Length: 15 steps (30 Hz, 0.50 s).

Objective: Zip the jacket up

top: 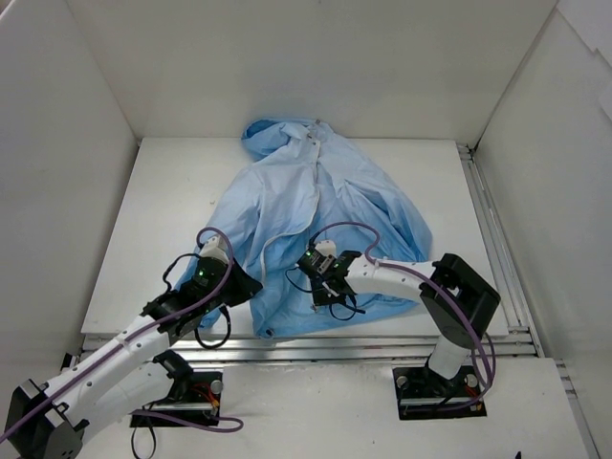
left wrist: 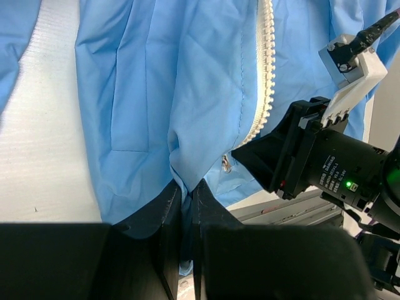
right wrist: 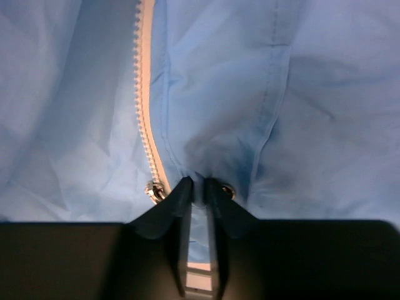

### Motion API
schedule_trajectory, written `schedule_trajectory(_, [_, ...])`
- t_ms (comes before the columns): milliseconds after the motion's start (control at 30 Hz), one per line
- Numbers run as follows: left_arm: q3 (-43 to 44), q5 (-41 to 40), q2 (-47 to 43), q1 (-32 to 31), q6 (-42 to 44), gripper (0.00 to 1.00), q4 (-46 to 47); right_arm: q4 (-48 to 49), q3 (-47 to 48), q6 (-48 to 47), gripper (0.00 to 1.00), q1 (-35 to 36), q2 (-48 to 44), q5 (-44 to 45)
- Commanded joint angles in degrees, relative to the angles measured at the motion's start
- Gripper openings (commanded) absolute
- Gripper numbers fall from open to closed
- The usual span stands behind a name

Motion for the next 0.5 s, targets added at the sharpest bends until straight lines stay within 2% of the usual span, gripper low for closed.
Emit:
schedule_trajectory(0, [0.6, -0.6, -0.6, 0.4, 1.0, 0.00, 0.7, 2.6, -2.9, 1.8, 0.08, 0.6, 6.3, 2.8])
schedule_trajectory(67, [0.6, -0.6, -0.7, 0.4, 1.0, 0.00, 0.7, 2.7, -2.8, 2.0, 0.00, 1.0, 6.7, 2.9])
schedule_trajectory(200, [0.6, -0.7, -0.8, 1.0, 1.1, 0.00, 0.9, 3.3, -2.3, 1.1, 0.00, 1.2, 4.6, 3.1])
schedule_trajectory(467, [0.7, -0.6, -0.5, 1.0, 1.5, 0.00, 1.9, 3.2, 0.7, -5.0, 0.00, 0.6, -12.6, 2.7])
